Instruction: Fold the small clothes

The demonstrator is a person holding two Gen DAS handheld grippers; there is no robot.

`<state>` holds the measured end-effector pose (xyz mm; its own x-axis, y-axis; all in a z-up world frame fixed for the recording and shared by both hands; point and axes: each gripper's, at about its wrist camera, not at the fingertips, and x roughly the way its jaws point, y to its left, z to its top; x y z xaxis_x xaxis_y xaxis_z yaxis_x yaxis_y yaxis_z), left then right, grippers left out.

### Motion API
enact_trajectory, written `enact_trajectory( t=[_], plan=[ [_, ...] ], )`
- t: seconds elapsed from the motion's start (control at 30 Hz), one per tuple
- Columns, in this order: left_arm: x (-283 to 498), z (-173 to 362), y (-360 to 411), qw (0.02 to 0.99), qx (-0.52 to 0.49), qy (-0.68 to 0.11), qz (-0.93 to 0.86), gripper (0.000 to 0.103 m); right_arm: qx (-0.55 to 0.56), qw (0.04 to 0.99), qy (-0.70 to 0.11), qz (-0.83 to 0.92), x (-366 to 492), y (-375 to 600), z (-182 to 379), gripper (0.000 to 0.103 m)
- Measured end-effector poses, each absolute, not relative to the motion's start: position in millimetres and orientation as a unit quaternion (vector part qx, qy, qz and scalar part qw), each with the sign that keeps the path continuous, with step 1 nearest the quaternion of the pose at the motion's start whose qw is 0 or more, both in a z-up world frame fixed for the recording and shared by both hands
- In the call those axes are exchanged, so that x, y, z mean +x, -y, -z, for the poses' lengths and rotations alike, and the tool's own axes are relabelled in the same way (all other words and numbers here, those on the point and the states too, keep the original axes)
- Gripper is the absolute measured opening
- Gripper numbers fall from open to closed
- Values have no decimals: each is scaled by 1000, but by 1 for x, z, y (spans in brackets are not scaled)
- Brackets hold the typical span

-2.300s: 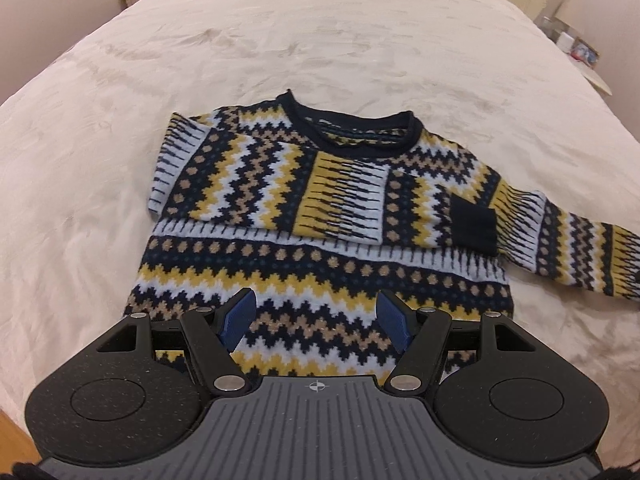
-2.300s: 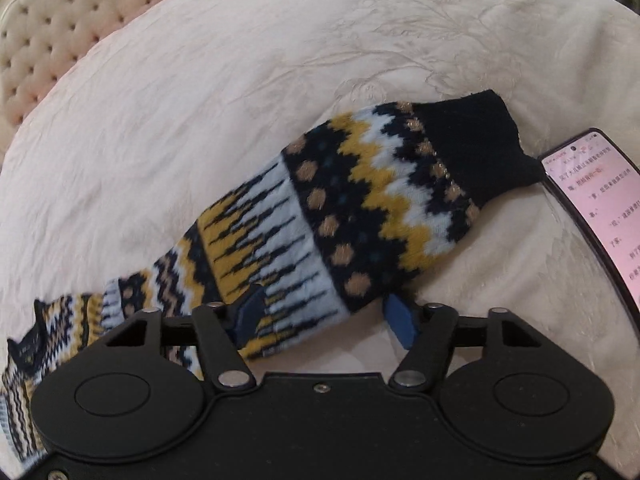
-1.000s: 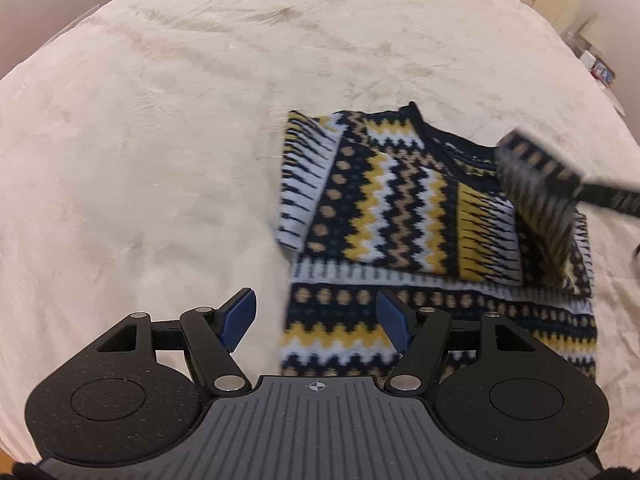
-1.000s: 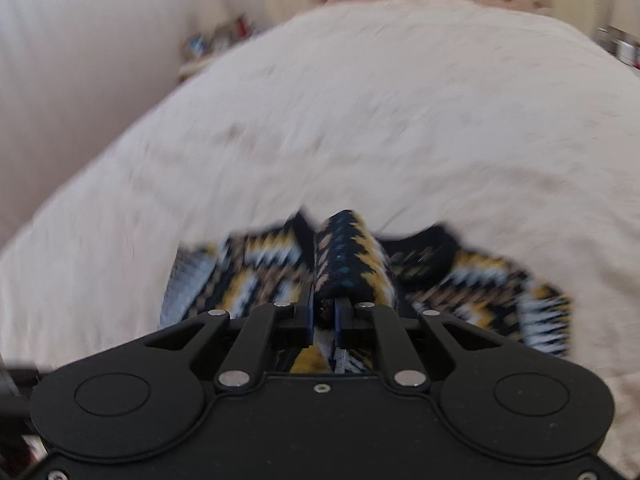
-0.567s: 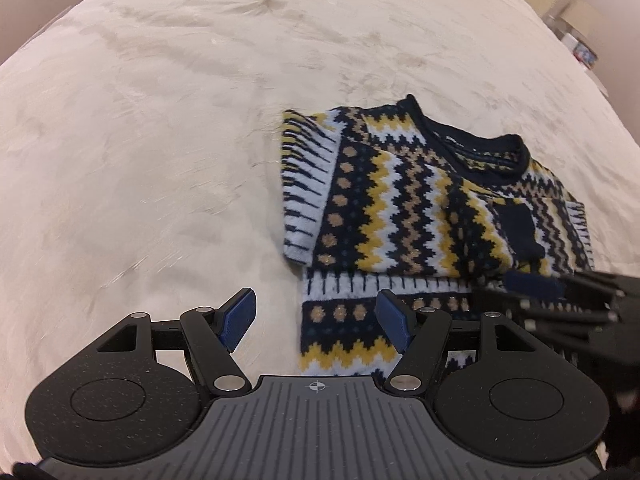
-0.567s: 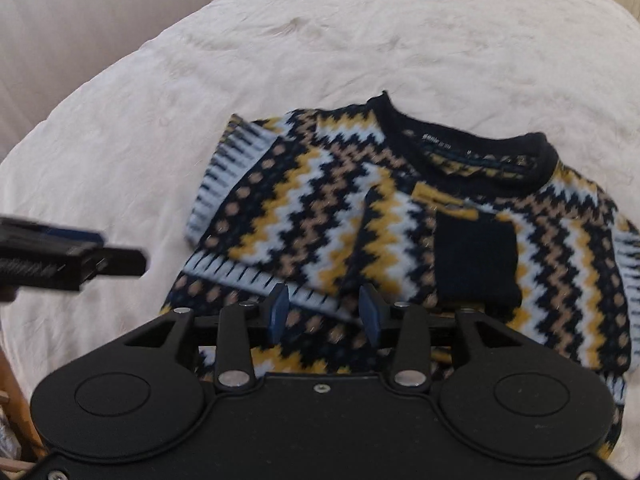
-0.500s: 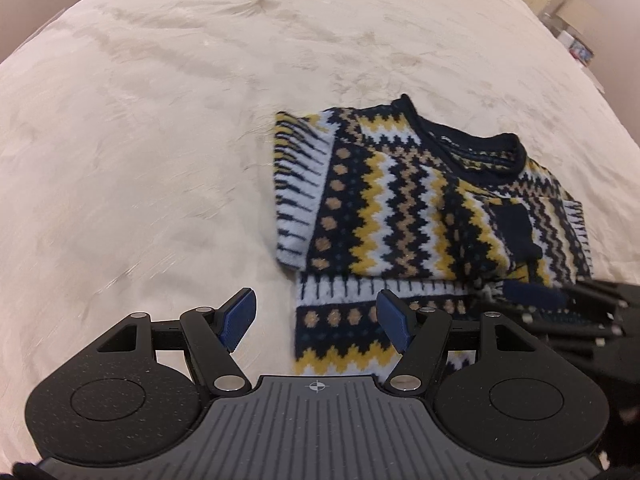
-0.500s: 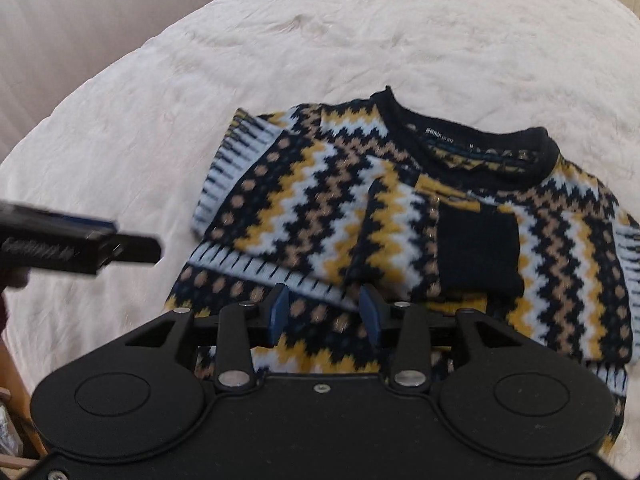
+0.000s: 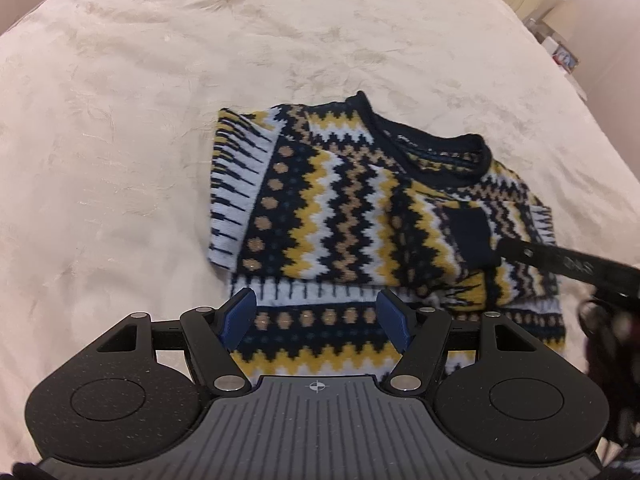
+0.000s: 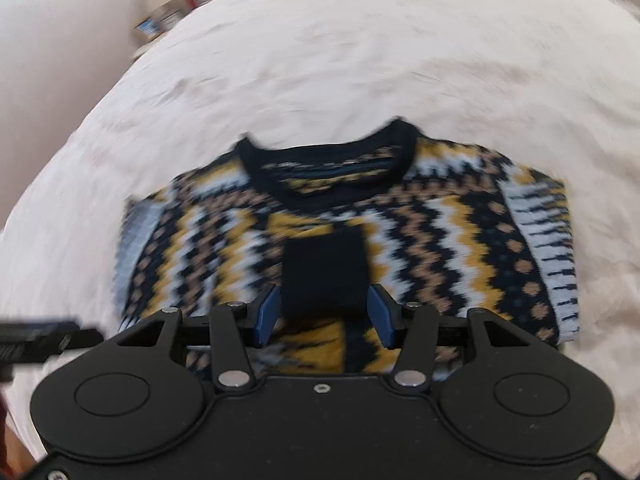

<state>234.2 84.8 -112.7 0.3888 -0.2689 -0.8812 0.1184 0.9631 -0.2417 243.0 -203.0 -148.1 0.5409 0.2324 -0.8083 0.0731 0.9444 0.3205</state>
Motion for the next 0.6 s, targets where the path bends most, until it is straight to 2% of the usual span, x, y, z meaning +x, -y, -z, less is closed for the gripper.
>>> enact_trajectory(
  t=[0.27, 0.6],
  plan=[
    [230, 108, -90, 834, -69, -542, 76, 65, 215, 833, -505, -68, 270, 210, 179, 58],
    [221, 110, -104, 833, -71, -547, 41, 65, 182, 825, -476, -244, 269, 123, 139, 58]
  ],
)
